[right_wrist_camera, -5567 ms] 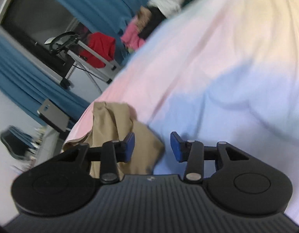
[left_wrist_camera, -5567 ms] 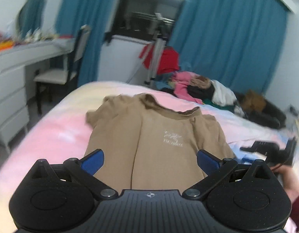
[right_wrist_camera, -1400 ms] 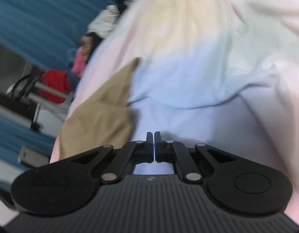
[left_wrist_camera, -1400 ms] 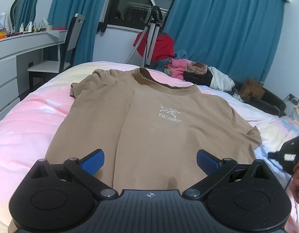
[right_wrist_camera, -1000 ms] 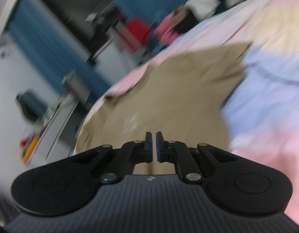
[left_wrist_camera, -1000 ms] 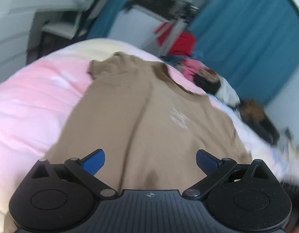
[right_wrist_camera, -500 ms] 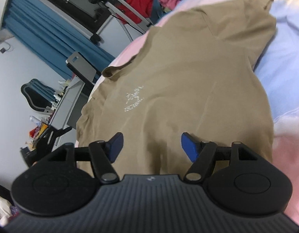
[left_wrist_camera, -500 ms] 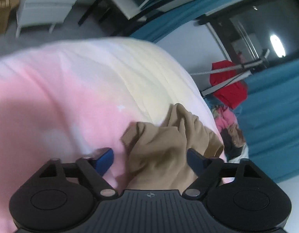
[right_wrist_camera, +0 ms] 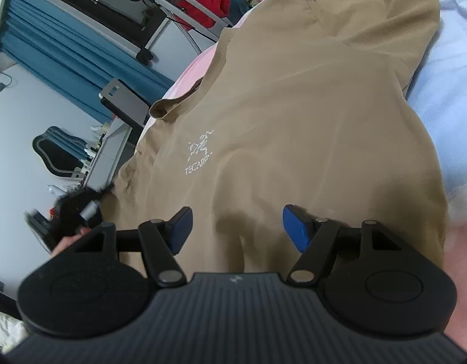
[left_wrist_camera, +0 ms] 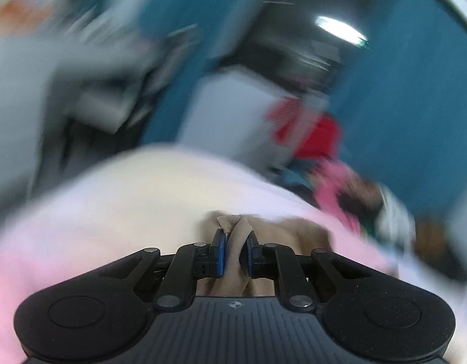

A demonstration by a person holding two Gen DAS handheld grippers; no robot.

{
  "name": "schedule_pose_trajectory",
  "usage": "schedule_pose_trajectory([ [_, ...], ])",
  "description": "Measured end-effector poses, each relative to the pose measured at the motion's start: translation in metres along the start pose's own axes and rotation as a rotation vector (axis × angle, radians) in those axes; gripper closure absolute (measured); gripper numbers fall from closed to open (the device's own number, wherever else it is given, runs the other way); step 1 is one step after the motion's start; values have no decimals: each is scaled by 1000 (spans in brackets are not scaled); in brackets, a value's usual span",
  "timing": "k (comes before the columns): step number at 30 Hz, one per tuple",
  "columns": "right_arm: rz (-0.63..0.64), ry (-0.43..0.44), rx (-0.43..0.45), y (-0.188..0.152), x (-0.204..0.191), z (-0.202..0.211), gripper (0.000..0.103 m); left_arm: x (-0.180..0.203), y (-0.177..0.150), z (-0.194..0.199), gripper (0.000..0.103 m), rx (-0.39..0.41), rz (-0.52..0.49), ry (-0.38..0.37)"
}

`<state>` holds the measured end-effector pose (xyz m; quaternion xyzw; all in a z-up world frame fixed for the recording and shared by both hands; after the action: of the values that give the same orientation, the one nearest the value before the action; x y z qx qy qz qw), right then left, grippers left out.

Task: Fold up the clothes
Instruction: 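Pull the hem with the left gripper to smooth the shirt body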

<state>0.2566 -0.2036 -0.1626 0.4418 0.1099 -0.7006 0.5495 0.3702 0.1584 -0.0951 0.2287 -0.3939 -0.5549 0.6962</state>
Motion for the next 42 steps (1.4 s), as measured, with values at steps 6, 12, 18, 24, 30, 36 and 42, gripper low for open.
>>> schedule_pose_trajectory([
  [6, 12, -21, 18, -1, 0, 7, 34, 123, -57, -17, 84, -154, -529, -93],
  [12, -2, -17, 22, -1, 2, 10, 34, 136, -101, -9, 39, -240, -614, -125],
  [18, -11, 1, 26, 0, 1, 14, 34, 89, -70, 9, 24, -196, -370, -166],
  [24, -17, 8, 31, 2, 0, 17, 34, 34, -16, -15, 24, -132, -11, -59],
  [30, -24, 6, 38, 4, 2, 19, 34, 54, 3, -50, 87, -192, 8, -115],
  [36, -37, -1, 45, 6, 4, 21, 34, 133, 21, -46, 99, -152, -278, -98],
  [42, 52, -108, 122, 7, -1, 30, 34, 219, 7, -76, 100, -194, -429, -114],
])
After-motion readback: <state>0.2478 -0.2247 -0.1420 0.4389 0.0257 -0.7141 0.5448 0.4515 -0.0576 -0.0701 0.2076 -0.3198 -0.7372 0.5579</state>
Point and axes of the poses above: each gripper's, at about its wrist camera, not at the fingertips, and z roughly against the way its jaws point, x to its right, y to its top, the point moved 6 cm from there along -z, roughly the way its jaws point, and after that the axes turned 12 degrees about -x, right-handed, at the moved point
